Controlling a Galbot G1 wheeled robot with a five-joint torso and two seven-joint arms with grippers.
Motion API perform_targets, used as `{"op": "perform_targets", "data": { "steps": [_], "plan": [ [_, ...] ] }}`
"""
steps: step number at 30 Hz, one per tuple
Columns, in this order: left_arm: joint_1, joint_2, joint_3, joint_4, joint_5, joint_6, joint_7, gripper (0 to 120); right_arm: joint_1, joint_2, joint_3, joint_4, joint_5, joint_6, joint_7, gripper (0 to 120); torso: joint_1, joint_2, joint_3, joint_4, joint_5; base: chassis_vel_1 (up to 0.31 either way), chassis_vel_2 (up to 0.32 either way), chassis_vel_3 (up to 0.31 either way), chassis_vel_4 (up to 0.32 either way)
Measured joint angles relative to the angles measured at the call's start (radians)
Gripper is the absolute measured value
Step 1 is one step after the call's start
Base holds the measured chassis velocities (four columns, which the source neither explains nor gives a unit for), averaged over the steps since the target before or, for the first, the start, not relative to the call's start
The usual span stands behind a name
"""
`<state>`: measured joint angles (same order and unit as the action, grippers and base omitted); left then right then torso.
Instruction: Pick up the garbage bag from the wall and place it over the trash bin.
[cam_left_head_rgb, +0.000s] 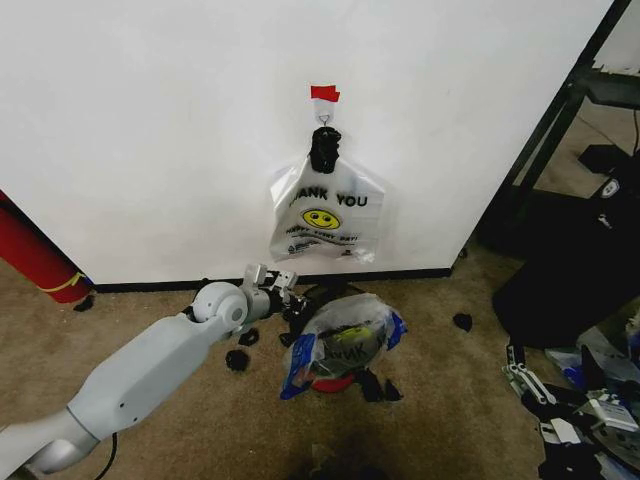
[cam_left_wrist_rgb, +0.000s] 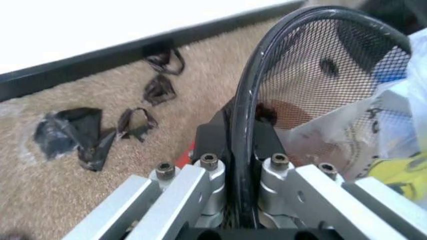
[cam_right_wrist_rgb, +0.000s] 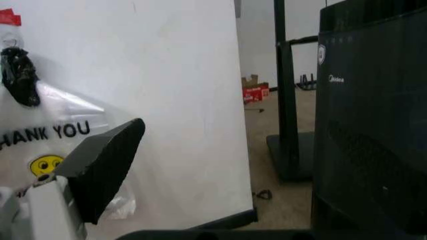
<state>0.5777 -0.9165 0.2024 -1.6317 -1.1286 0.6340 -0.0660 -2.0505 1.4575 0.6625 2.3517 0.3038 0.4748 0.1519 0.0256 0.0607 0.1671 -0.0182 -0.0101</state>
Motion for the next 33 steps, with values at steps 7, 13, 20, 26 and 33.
{"op": "perform_targets", "data": {
  "steps": [7,13,20,26,33],
  "plan": [
    [0.139,0.017,-0.162,-0.174,-0.198,-0.02,-0.303,2,0.024,-0.011,-0.016,-0.007,0.006,-0.042,0.013,100,0.0,0.0,0.0,0.0002,0.0001,0.0,0.0,0.0,0.0],
    [0.286,0.039,-0.257,-0.31,-0.223,-0.093,-0.475,2,0.058,-0.025,-0.026,-0.018,0.007,-0.097,0.026,100,0.0,0.0,0.0,0.0002,0.0001,0.0,0.0,0.0,0.0],
    [0.403,0.004,-0.303,-0.377,-0.167,-0.193,-0.611,2,0.087,-0.038,-0.038,-0.043,-0.007,-0.132,0.032,100,0.0,0.0,0.0,0.0001,0.0001,0.0,0.0,0.0,0.0],
    [0.47,-0.088,-0.299,-0.406,-0.129,-0.274,-0.759,2,0.102,-0.049,-0.05,-0.042,-0.011,-0.166,0.048,100,0.0,0.0,0.0,0.0001,0.0001,0.0,0.0,0.0,0.0],
    [0.514,-0.188,-0.289,-0.392,-0.048,-0.35,-0.807,2,0.109,-0.061,-0.051,-0.042,-0.017,-0.182,0.061,100,0.0,0.0,0.0,0.0,0.0002,0.0,0.0,0.0,0.0]
  ]
}}
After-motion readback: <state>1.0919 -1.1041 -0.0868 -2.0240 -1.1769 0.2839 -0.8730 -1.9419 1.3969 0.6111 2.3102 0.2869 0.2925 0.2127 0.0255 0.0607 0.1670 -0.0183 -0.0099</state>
